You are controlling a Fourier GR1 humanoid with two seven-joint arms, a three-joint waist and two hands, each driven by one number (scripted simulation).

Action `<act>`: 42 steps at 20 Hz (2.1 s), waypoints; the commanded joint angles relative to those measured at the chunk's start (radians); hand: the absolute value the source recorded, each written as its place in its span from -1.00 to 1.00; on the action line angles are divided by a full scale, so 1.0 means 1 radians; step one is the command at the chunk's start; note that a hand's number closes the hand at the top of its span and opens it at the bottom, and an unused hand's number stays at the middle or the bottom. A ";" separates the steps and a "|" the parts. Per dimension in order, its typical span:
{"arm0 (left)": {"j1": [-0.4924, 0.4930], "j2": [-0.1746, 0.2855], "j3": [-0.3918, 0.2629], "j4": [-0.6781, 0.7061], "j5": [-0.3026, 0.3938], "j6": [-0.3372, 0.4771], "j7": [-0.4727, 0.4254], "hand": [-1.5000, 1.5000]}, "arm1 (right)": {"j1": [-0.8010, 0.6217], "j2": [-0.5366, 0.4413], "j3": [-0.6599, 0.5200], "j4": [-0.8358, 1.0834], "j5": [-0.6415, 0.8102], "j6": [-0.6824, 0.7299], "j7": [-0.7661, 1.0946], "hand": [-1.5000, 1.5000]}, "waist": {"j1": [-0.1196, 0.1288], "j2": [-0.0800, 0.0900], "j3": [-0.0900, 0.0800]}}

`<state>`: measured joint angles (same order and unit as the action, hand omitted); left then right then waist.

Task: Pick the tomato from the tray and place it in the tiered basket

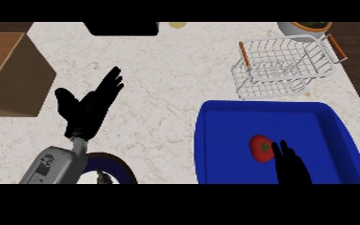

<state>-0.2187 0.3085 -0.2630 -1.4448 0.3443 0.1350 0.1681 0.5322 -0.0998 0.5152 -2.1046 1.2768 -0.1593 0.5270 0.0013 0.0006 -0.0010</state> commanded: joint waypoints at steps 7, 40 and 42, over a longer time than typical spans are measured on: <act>0.057 -0.020 0.063 -0.012 -0.031 -0.069 -0.017 0.00 | 0.053 -0.029 0.006 0.121 0.028 -0.155 0.016 -1.00 | -0.008 -0.002 0.001; 0.073 -0.147 0.145 -0.003 -0.176 -0.146 0.015 0.00 | -0.345 -0.009 -0.294 0.619 -0.262 -0.284 -0.168 -1.00 | 0.001 0.001 0.001; 0.027 -0.192 0.126 -0.019 -0.212 -0.078 0.049 0.00 | -0.327 0.003 -0.266 0.634 -0.231 -0.304 -0.166 -1.00 | -0.001 0.000 0.002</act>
<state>-0.1742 0.1593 -0.1184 -1.4606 0.1693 0.0092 0.2120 0.2685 -0.0709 0.3426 -1.6181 1.0300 -0.4029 0.3886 0.0036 -0.0133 -0.0108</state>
